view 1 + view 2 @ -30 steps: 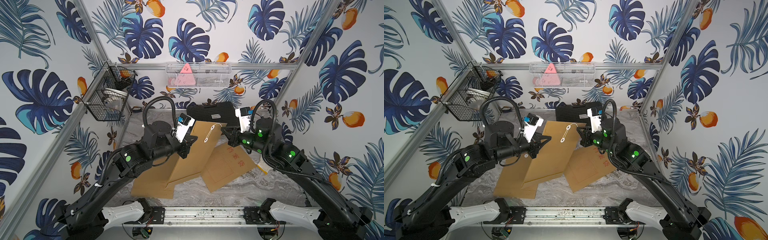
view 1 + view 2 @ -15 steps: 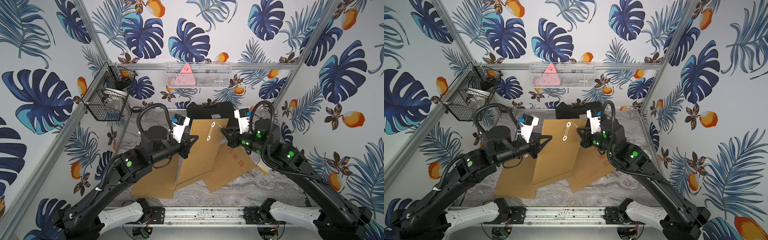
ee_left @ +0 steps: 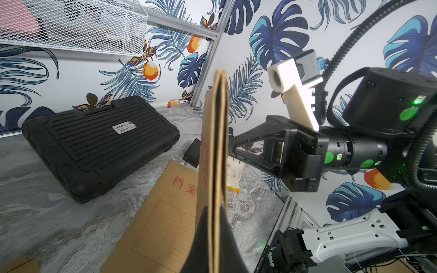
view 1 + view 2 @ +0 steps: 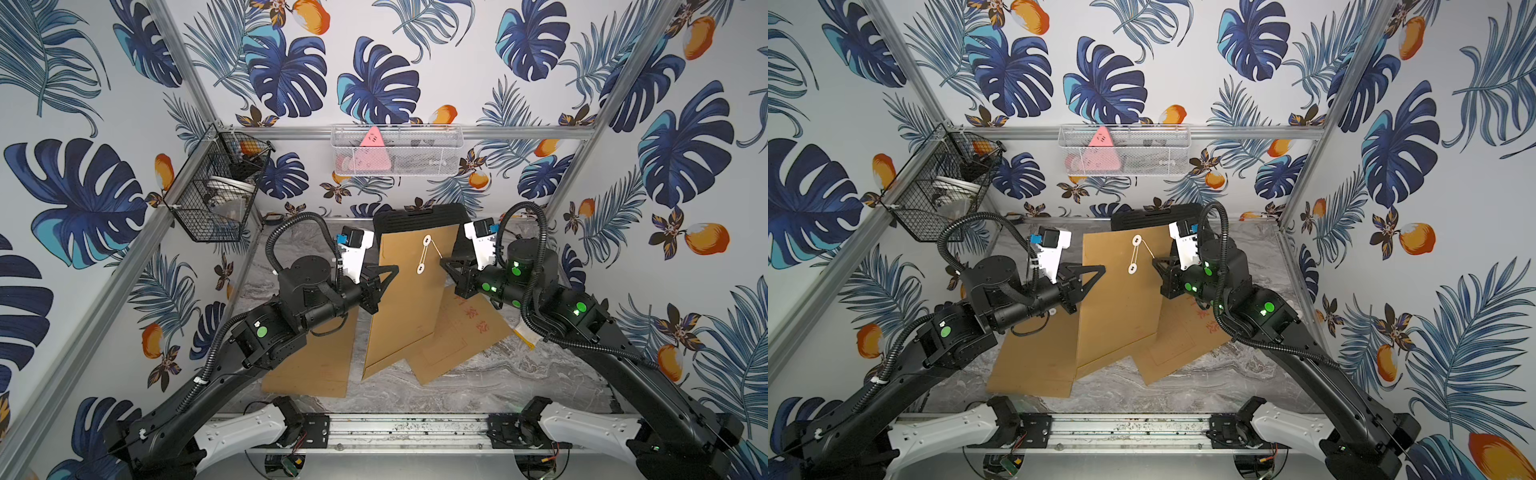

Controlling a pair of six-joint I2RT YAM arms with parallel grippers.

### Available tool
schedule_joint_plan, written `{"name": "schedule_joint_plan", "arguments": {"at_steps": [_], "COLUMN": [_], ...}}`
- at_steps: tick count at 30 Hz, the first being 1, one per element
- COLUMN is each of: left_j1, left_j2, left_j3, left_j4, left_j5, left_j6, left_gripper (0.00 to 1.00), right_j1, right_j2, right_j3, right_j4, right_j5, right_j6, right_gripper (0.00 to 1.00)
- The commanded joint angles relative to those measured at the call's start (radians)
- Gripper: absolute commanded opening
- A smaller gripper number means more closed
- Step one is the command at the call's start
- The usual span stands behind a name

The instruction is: Open the file bag

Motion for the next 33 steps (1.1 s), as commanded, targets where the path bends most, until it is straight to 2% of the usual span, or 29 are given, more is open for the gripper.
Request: {"name": "schedule_joint_plan", "arguments": {"at_steps": [1,23,28,33], "left_j1": [-0.001,-0.001,-0.001,-0.011], "left_j2": [0.001,0.005,0.051,0.108], "left_j3": [0.005,0.017,0.080,0.138], "left_j4": [0.056,0.006,-0.081,-0.157], "left_j5": [-0.021,-0.067,-0.099,-0.166], "left_j6": [-0.005,0.014,0.068,0.139], "left_gripper": [0.00,0.00,0.00,0.00], "right_j1": [-0.001,0.001,0.001,0.001], "right_j2": [0.003,0.049,0.052,0.081], "right_j3": [0.003,0.012,0.014,0.035], "right_j4": [-0.025,-0.050,-0.025,-0.011], "right_j5": [-0.033,-0.241,-0.215,-0.240], "right_j6": [-0.032,-0.087,-0.067,-0.062], "right_gripper": [0.00,0.00,0.00,0.00]}}
